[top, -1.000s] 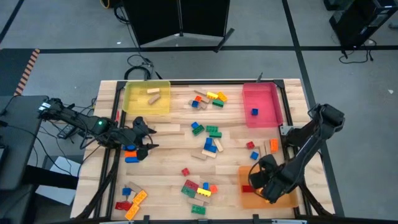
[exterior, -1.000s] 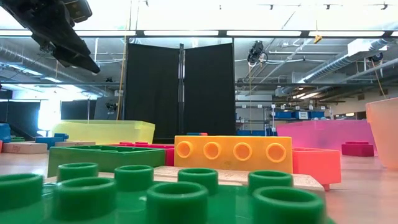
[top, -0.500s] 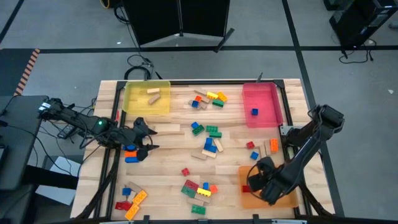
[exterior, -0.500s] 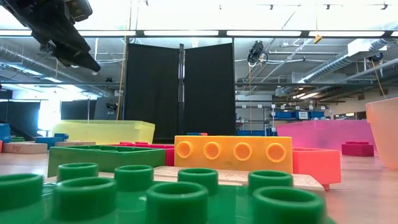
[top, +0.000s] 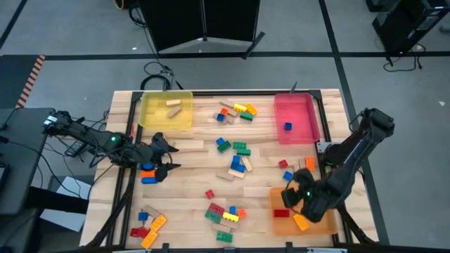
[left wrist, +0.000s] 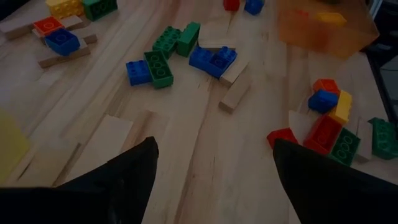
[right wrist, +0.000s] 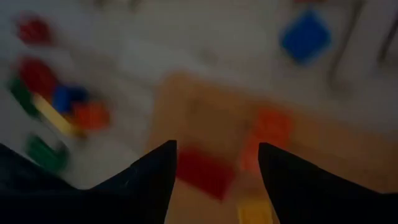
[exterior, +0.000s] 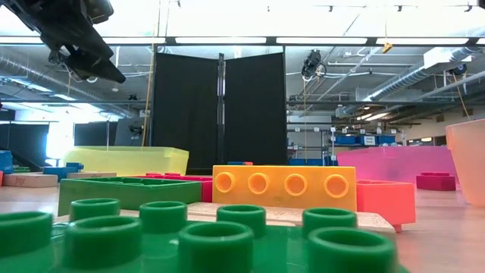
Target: Sort blocks by size
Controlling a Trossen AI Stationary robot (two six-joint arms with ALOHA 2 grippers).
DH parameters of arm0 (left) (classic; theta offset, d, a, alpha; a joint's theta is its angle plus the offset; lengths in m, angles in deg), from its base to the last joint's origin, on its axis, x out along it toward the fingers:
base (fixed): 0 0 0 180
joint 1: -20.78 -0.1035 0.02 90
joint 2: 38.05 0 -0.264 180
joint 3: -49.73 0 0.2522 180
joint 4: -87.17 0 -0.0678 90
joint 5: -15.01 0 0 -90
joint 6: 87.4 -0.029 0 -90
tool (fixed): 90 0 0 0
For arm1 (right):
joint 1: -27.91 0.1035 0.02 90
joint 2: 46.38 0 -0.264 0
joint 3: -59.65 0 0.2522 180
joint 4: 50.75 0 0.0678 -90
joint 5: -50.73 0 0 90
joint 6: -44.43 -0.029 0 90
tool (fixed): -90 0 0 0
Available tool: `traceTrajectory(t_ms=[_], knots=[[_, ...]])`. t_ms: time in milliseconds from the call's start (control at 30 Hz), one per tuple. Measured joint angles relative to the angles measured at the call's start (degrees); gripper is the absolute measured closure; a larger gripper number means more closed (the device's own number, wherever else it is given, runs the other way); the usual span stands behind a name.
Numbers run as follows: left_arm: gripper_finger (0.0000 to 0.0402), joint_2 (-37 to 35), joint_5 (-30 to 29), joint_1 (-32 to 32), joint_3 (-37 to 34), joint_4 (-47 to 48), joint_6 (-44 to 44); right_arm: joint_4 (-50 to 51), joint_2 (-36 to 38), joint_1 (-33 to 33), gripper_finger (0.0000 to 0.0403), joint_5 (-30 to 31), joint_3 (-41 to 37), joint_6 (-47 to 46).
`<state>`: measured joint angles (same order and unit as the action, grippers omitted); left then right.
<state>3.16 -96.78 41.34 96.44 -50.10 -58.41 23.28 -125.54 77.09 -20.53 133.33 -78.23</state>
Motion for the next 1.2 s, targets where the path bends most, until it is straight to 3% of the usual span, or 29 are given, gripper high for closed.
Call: traceTrajectory(t_ms=[167, 367, 633, 833, 1033, 1200], knots=[[0.0078, 0.0, 0.0, 0.0, 0.0, 0.0, 0.0, 6.5, 3.5, -7.3, 0.0162, 2.5, 0.0, 8.1], [0.0078, 0.0, -0.2, 0.0, 0.0, 0.0, 0.0, 9.1, 4.3, -21.1, 0.0146, -2.0, 0.0, 26.4], [0.0078, 0.0, -0.2, 0.0, 0.0, 0.1, 0.0, 7.5, 0.6, -35.5, 0.0081, -10.6, -3.5, 46.5], [0.0078, 0.0, -0.2, 0.0, 0.0, 0.1, 0.0, -0.8, -0.1, -38.7, 0.0052, -13.3, -9.4, 52.4], [0.0078, 0.0, -0.3, 0.0, 0.0, 0.1, 0.0, -12.5, 1.7, -39.6, 0.0056, -11.1, -9.6, 56.0], [0.0078, 0.0, -1.3, 0.0, 0.0, 0.1, 0.0, -21.8, 0.7, -45.6, 0.0063, -13.2, -9.4, 62.4]])
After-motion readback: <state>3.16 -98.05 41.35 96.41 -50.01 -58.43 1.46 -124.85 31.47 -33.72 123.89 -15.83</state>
